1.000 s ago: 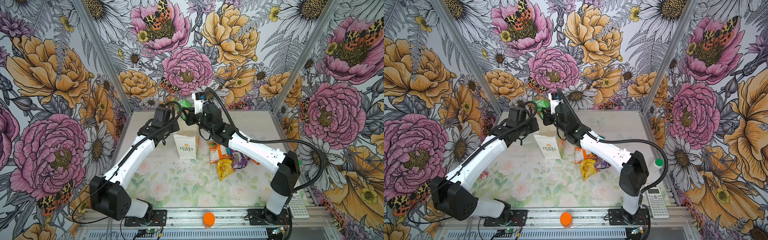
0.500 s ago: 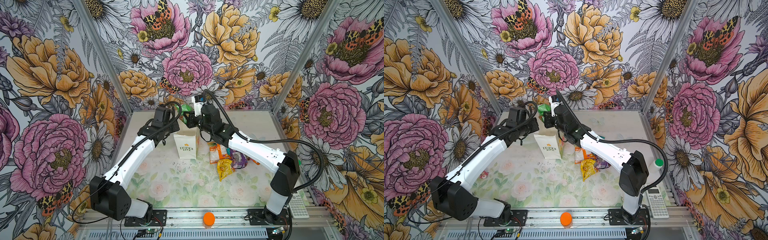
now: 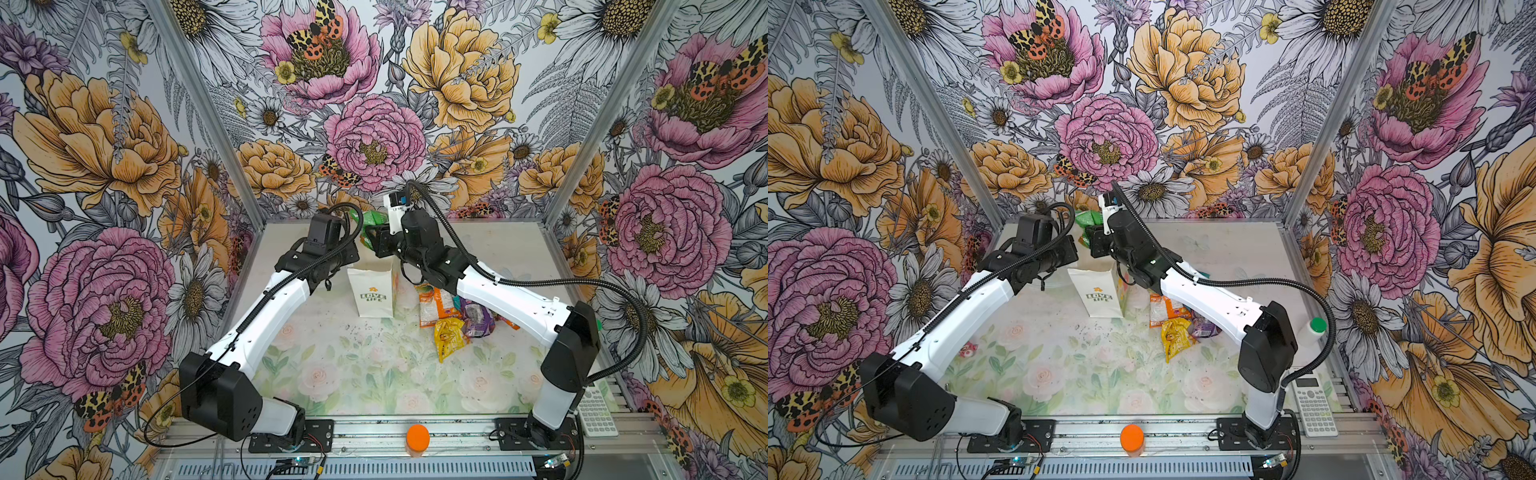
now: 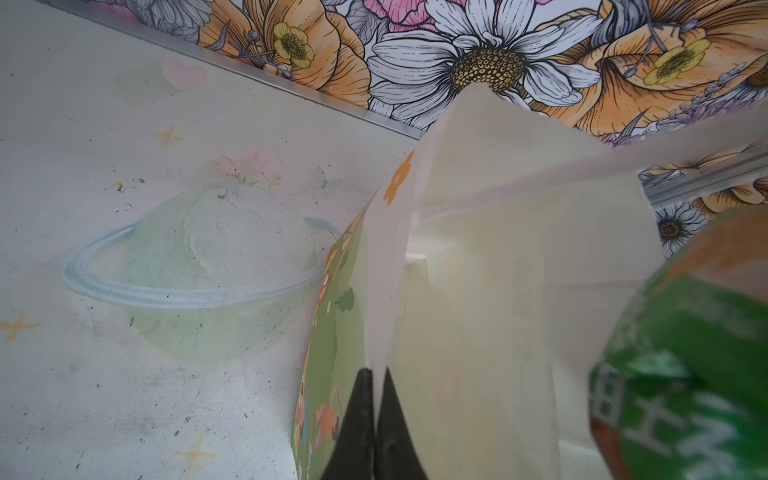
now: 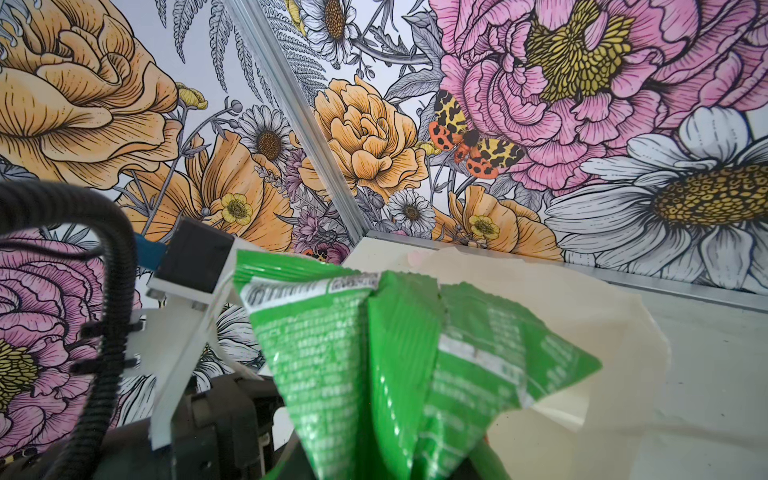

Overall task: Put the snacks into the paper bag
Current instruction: 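Lower the green packet into the bag mouth and open the right gripper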

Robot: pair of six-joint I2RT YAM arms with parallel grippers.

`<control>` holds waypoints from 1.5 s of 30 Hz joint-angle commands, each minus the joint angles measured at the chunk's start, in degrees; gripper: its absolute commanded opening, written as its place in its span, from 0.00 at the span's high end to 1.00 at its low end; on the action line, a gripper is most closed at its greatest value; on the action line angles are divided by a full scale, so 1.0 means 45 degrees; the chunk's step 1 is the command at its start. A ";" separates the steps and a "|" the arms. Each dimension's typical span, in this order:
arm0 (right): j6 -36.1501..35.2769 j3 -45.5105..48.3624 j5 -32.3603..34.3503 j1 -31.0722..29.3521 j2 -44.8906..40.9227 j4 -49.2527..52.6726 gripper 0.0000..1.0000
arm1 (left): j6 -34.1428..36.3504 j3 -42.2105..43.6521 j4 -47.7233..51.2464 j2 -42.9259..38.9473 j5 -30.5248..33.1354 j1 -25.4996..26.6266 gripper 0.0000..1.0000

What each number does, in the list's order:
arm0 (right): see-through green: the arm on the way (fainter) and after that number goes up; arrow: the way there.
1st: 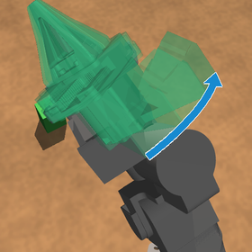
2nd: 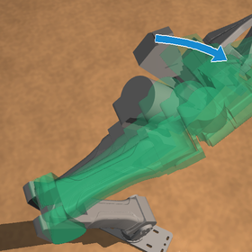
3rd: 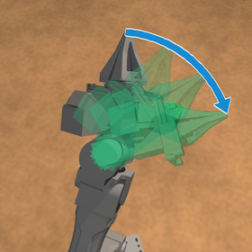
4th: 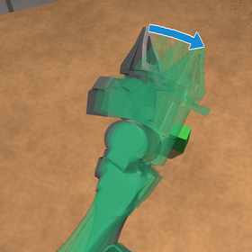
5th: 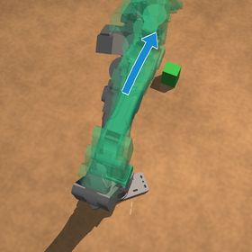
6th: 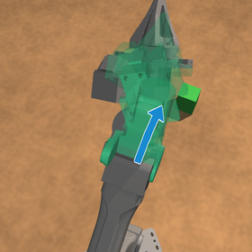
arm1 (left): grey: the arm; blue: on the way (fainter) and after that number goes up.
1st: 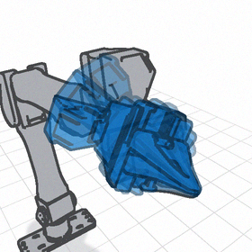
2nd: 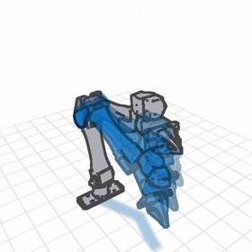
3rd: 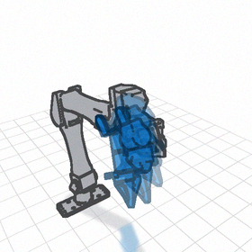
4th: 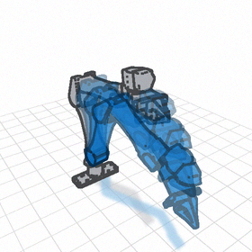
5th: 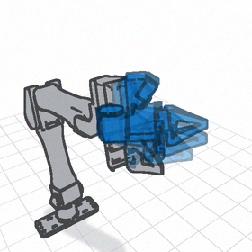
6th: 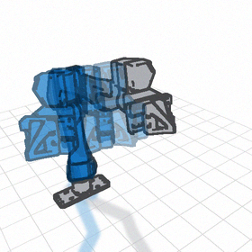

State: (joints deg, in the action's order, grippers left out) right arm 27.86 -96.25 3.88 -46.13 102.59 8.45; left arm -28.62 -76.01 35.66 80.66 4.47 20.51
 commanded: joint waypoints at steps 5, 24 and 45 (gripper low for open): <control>0.0016 -0.0134 -0.0022 0.0095 0.0057 -0.0037 0.61 | -0.0085 0.0000 -0.0444 -0.0069 0.0008 0.0080 1.00; 0.0000 -0.0319 -0.0647 0.0095 0.0094 -0.0043 0.45 | -0.0026 -0.0034 -0.0424 0.0014 -0.0019 0.0143 1.00; -0.0039 -0.0328 -0.1270 0.0095 -0.0140 -0.0042 0.21 | -0.0007 -0.0024 -0.0444 0.0043 0.0023 0.0122 1.00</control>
State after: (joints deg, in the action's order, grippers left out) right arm 27.81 -96.27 -0.84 -46.13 102.59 8.58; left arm -28.60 -76.01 35.66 80.68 4.47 20.78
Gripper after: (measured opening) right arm 0.785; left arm 0.044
